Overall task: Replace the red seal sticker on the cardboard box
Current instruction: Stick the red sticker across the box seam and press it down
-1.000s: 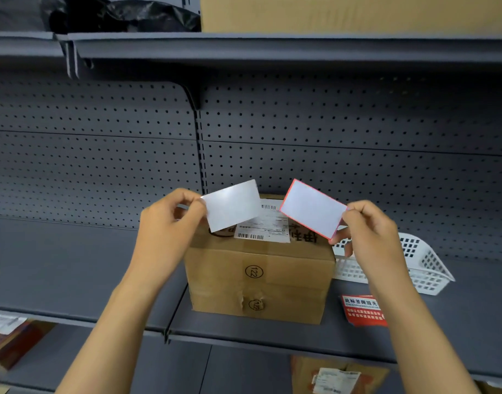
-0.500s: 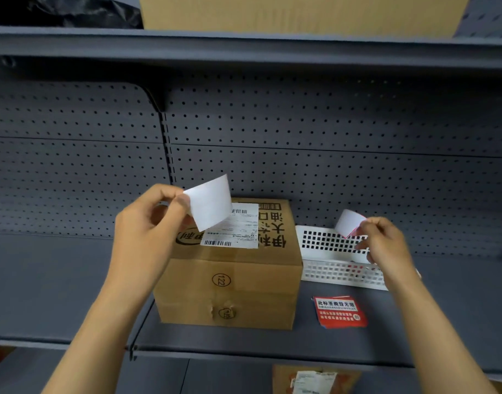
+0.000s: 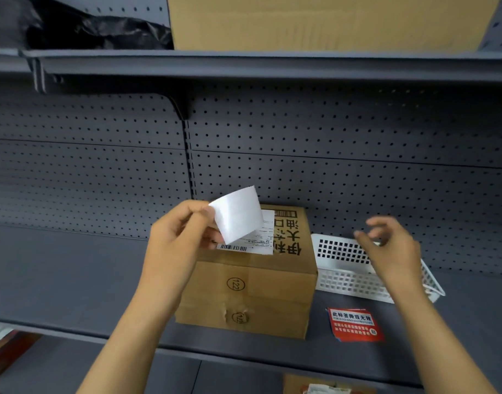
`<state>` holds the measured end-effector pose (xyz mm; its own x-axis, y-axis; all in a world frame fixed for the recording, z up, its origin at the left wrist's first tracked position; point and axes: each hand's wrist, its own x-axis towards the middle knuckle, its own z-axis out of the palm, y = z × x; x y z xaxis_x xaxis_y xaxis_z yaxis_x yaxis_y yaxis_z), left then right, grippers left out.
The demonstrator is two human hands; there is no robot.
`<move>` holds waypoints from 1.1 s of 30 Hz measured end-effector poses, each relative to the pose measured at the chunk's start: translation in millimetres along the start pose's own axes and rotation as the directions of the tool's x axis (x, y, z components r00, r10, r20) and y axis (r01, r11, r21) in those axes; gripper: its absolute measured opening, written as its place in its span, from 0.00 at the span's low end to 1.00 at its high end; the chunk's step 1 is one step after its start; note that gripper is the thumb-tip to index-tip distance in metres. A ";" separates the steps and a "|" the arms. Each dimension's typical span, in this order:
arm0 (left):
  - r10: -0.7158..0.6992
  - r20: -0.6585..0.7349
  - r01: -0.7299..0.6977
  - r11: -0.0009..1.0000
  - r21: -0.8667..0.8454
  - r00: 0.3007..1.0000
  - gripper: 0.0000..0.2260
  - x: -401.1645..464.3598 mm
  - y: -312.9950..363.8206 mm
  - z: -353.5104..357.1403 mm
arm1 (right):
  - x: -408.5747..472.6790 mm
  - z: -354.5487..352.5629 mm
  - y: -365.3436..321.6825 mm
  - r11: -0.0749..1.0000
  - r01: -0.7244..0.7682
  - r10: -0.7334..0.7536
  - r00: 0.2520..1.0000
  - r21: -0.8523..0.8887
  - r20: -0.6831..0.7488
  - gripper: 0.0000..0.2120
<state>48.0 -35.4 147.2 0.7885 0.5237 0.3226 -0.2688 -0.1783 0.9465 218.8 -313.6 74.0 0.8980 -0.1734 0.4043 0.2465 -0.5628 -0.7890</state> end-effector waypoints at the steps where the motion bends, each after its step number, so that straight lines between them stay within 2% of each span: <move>1: -0.083 0.011 0.084 0.993 -0.080 0.996 0.12 0.1 2.6 -0.1 | -6.9 0.2 -19.1 0.991 0.129 -0.129 0.992 0.041 -0.012 0.10; 2: -0.165 0.032 0.168 0.973 -0.157 0.986 0.12 0.6 5.0 -0.8 | -15.1 0.5 -39.7 0.961 0.265 -0.265 0.964 0.079 -0.015 0.12; 4: -0.284 0.079 0.294 0.914 -0.281 0.956 0.12 1.7 8.4 -4.3 | -32.8 2.3 -80.7 0.852 0.506 -0.509 0.861 0.135 -0.014 0.17; 6: -0.328 0.128 0.352 0.873 -0.337 0.936 0.11 2.1 9.7 -10.8 | -49.0 5.9 -112.7 0.736 0.658 -0.663 0.748 0.159 -0.026 0.20; 9: -0.343 0.188 0.390 0.839 -0.380 0.920 0.10 1.0 9.5 -22.1 | -65.2 15.9 -140.3 0.617 0.770 -0.773 0.631 0.162 -0.058 0.21; 13: -0.375 0.222 0.435 0.807 -0.399 0.900 0.08 -1.8 11.1 -36.6 | -75.9 34.6 -156.3 0.563 0.807 -0.819 0.574 0.180 -0.013 0.19; 16: -0.396 0.249 0.468 0.767 -0.439 0.884 0.07 -2.9 10.7 -48.9 | -84.0 42.7 -160.2 0.558 0.814 -0.827 0.561 0.158 0.032 0.16; 22: -0.447 0.327 0.553 0.659 -0.509 0.833 0.05 -0.1 5.0 -71.8 | -101.9 56.4 -169.6 0.553 0.820 -0.833 0.539 0.145 0.126 0.22; 25: -0.445 0.351 0.567 0.652 -0.504 0.824 0.05 2.7 0.1 -84.0 | -109.3 63.5 -171.2 0.582 0.790 -0.809 0.586 0.192 0.039 0.12; 28: -0.440 0.378 0.580 0.645 -0.498 0.814 0.10 3.7 -4.4 -92.4 | -115.5 66.7 -174.5 0.585 0.767 -0.787 0.615 0.262 -0.043 0.05; 31: -0.452 0.394 0.599 0.635 -0.488 0.800 0.04 4.2 -11.1 -97.9 | -123.5 65.9 -184.2 0.654 0.701 -0.735 0.677 0.286 0.022 0.04; 33: -0.470 0.353 0.587 0.676 -0.445 0.809 0.09 7.4 -20.7 -102.2 | -128.5 64.7 -190.4 0.748 0.594 -0.643 0.759 0.296 0.101 0.03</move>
<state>2.9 57.3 130.0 0.9596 0.2132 -0.1837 0.0349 0.5576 0.8293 80.1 -131.8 142.4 0.5598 0.3123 0.7675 0.8259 -0.2849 -0.4865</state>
